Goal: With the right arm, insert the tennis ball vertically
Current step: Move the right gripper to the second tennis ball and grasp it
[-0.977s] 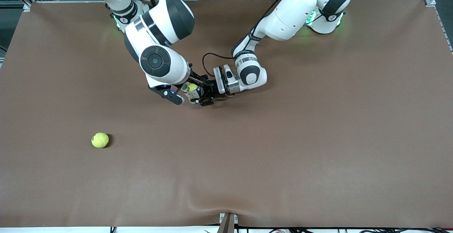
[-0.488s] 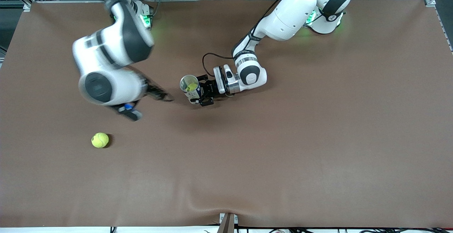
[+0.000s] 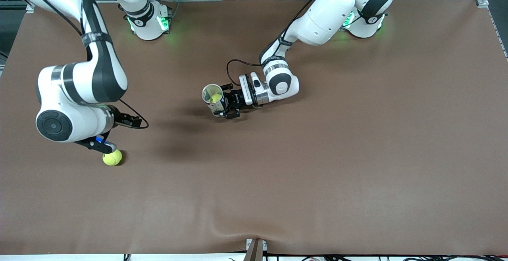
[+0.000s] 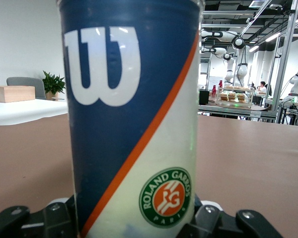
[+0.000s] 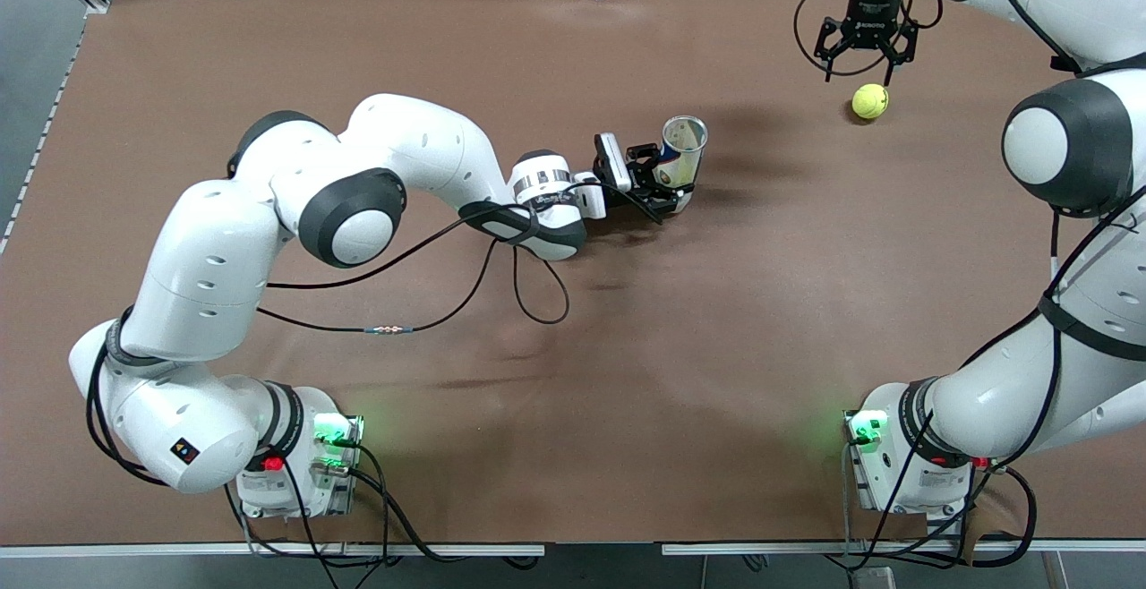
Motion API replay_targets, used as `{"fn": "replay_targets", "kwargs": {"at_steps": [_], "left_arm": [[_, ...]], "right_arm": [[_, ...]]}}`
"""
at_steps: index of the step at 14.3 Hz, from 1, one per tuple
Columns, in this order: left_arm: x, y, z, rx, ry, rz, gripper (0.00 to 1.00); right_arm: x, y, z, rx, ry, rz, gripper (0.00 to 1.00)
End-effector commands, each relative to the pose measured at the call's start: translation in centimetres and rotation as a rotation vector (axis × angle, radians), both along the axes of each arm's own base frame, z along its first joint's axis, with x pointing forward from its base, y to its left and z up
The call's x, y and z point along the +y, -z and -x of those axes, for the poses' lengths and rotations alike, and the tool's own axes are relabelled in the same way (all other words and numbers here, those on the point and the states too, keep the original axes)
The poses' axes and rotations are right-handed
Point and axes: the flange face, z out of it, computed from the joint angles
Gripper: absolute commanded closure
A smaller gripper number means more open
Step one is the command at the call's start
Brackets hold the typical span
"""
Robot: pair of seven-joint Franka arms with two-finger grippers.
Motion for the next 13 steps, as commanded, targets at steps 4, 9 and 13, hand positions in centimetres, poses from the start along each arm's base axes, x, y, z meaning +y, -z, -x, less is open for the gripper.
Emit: {"fn": "replay_targets", "kwargs": {"at_steps": [4, 9, 13], "left_arm": [[0.0, 1.9, 1.3, -0.346, -0.081, -0.097, 0.28], [0.0, 2.0, 1.4, -0.345, -0.081, -0.098, 0.27], [-0.1, 1.9, 1.4, -0.345, -0.081, -0.096, 0.27]], "right_arm": [[-1.6, 5.5, 0.3, -0.093, -0.049, -0.022, 0.0], [-2.2, 8.4, -0.6, -0.117, -0.067, -0.028, 0.0], [-6.0, 9.9, -1.8, -0.15, -0.178, -0.001, 0.0]]}}
